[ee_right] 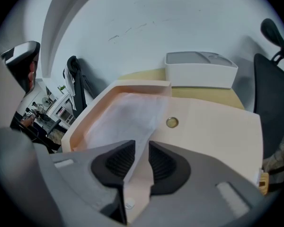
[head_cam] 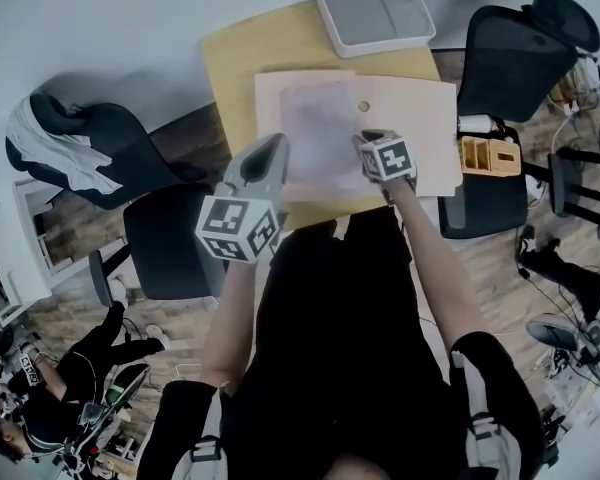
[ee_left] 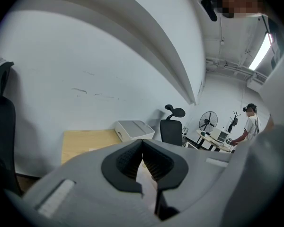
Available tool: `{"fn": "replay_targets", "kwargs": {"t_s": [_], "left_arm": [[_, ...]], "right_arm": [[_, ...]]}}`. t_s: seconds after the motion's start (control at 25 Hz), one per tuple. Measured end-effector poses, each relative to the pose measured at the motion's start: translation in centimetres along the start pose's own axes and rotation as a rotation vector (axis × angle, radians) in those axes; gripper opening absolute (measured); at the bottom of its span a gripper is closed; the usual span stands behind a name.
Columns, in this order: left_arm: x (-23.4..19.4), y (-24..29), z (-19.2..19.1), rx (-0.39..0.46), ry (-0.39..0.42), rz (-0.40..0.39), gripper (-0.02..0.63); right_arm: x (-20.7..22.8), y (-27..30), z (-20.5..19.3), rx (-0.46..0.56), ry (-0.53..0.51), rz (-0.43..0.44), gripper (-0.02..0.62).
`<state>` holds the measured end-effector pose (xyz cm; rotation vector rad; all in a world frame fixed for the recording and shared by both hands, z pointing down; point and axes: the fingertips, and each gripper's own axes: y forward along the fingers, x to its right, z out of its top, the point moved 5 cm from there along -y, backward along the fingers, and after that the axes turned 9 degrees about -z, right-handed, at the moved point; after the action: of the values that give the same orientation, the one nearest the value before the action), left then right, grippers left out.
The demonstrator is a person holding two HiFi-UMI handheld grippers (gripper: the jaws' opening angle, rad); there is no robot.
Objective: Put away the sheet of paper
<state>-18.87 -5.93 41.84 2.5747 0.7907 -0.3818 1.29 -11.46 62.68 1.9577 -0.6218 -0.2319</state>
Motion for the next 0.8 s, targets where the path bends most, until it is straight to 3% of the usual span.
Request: {"fn": "replay_targets", "kwargs": {"t_s": [0.36, 0.8], "left_arm": [[2.1, 0.3, 0.0, -0.002, 0.036, -0.051, 0.009], [7.6, 1.9, -0.6, -0.013, 0.063, -0.043, 0.009]], "right_arm": [[0.2, -6.3, 0.3, 0.196, -0.022, -0.047, 0.095], [4.1, -15.8, -1.5, 0.444, 0.052, -0.093, 0.078]]}}
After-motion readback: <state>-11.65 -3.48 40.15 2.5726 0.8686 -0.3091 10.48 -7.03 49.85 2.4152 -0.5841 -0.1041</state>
